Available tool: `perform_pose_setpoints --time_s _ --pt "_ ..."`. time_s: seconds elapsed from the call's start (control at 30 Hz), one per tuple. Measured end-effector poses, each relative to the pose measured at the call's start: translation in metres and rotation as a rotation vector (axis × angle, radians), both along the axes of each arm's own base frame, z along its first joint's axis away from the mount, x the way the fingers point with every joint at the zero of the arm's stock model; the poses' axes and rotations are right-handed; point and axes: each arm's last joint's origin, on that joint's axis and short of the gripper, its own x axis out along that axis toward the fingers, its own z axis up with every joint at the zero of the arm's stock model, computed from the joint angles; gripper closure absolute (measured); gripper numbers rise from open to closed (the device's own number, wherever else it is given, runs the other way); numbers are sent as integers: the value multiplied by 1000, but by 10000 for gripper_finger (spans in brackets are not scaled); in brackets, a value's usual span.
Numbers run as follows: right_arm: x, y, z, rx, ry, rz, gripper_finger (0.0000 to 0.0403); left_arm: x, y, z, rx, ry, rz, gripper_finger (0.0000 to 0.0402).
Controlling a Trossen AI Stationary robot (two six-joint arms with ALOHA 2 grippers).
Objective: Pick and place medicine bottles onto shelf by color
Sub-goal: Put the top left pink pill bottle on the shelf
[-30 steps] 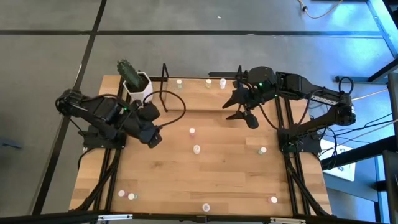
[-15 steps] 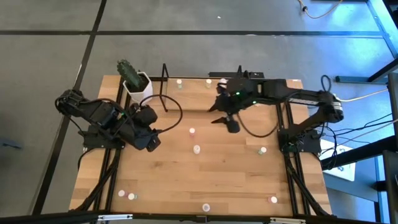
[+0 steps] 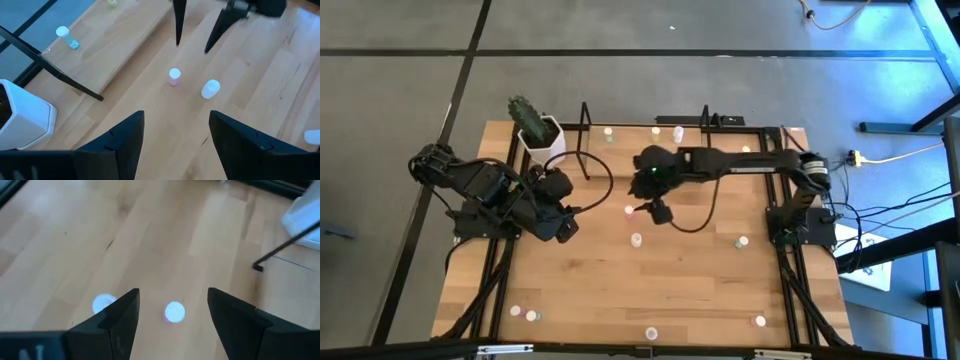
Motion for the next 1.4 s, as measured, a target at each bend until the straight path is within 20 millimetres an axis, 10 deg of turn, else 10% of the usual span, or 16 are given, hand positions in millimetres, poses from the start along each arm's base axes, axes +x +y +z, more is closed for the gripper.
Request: perform_pose_setpoints --time_s 0.53,1.4 --pt "32 -1 -64 25 70 26 166 0 0 0 0 1 -1 184" --pt "37 -4 -111 -88 162 52 166 0 0 0 0 3 -2 184"
